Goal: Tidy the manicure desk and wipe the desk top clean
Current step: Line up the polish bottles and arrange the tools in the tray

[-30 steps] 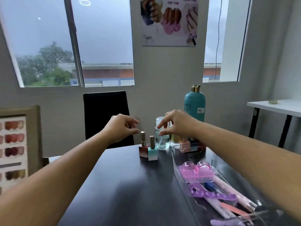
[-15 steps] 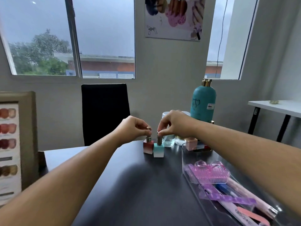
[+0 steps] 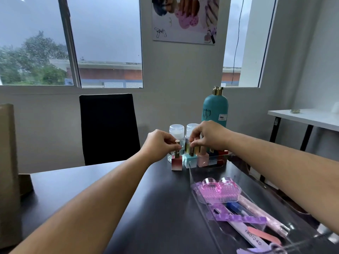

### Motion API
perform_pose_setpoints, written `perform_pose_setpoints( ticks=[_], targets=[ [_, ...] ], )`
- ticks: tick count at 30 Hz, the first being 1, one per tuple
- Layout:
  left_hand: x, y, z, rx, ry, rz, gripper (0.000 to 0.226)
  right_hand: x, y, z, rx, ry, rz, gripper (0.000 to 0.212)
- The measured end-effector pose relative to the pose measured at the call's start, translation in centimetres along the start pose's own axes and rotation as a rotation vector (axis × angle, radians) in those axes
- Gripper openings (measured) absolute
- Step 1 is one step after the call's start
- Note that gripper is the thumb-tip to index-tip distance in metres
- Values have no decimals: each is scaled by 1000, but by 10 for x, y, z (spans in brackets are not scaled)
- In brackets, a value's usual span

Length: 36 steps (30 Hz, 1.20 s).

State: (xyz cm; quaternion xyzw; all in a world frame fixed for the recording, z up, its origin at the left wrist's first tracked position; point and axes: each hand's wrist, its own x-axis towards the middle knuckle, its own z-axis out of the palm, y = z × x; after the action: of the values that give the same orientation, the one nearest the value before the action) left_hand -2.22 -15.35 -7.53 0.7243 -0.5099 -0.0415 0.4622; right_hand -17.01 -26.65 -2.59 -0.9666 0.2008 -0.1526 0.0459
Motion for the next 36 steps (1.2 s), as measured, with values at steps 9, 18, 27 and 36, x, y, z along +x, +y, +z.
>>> perform_pose_setpoints(
  ticks=[9, 18, 27, 36],
  targets=[
    [1, 3, 20, -28, 91, 51, 21, 6, 12, 4, 0, 29, -11, 14],
    [-2, -2, 27, 10, 104, 82, 18, 5, 14, 3, 26, 0, -10, 15],
    [-5, 0, 26, -3, 92, 79, 19, 4, 14, 1, 46, -13, -1, 14],
    [-6, 1, 26, -12, 75, 81, 19, 2, 14, -3, 79, -68, 5, 17]
  ],
)
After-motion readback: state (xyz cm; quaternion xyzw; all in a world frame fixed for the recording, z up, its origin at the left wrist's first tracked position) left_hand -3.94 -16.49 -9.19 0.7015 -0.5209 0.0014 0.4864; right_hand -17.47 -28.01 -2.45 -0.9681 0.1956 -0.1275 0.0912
